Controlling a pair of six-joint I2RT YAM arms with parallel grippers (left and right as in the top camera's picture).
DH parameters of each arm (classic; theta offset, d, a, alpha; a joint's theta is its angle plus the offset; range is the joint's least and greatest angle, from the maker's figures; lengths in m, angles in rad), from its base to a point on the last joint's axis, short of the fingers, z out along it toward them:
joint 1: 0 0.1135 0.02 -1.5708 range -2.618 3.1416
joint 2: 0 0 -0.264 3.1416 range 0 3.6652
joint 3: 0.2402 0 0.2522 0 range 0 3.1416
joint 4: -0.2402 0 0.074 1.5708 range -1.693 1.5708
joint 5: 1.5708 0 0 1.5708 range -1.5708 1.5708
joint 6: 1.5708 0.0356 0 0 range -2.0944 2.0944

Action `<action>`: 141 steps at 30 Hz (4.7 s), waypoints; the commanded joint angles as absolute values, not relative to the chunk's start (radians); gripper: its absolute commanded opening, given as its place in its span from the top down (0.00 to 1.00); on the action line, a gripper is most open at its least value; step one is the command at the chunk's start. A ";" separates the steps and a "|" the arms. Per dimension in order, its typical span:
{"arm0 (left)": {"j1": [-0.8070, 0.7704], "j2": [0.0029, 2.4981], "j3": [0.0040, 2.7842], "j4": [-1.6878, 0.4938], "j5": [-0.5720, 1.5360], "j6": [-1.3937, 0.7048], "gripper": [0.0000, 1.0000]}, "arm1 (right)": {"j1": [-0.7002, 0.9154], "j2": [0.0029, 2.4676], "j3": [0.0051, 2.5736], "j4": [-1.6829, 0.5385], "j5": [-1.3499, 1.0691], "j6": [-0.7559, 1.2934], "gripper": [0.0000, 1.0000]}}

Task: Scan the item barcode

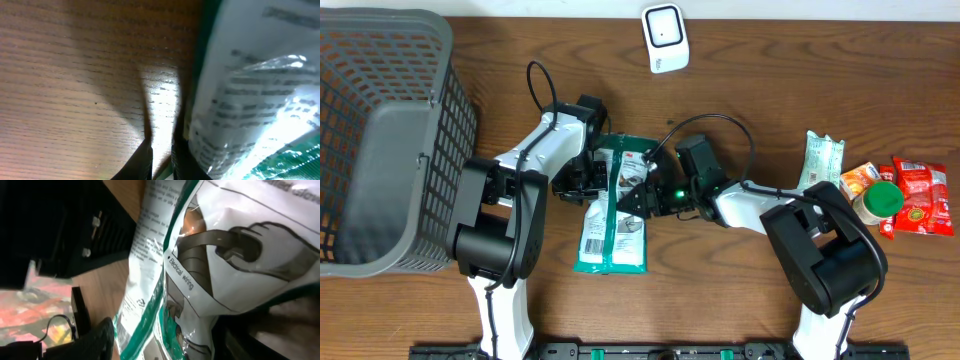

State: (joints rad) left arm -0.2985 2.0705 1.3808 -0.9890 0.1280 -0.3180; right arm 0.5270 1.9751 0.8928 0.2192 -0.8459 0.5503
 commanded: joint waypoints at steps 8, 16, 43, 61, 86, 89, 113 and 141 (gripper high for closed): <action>-0.314 2.112 1.342 -0.952 0.146 -0.328 0.83 | 0.538 1.983 0.889 0.295 -0.870 0.643 0.41; -0.314 2.112 1.342 -0.936 0.146 -0.328 0.76 | 0.499 1.983 0.889 0.159 -0.866 0.611 0.26; -0.315 2.112 1.341 -0.933 0.147 -0.328 0.76 | 0.393 1.983 0.887 -0.171 -0.850 0.591 0.03; -0.376 2.112 1.326 -0.931 0.147 -0.328 0.76 | 0.413 1.983 0.886 0.041 -0.841 0.597 0.20; -0.378 2.112 1.326 -0.821 0.147 -0.258 0.76 | 0.452 1.983 0.886 0.167 -0.827 0.481 0.28; -0.379 2.112 1.326 -0.823 0.147 -0.258 0.76 | 0.455 1.983 0.886 0.176 -0.828 0.481 0.43; -0.220 1.721 1.362 -0.915 0.529 -0.099 0.33 | 0.356 1.741 0.886 0.218 -1.014 0.504 0.99; -0.163 1.687 1.362 -0.846 1.058 0.093 0.85 | 0.316 1.700 0.886 0.573 -1.352 0.853 0.87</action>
State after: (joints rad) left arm -0.1654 1.6878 1.3636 -0.8474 1.0348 0.0826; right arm 0.2996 1.7229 0.8867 0.5690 -1.3170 0.8562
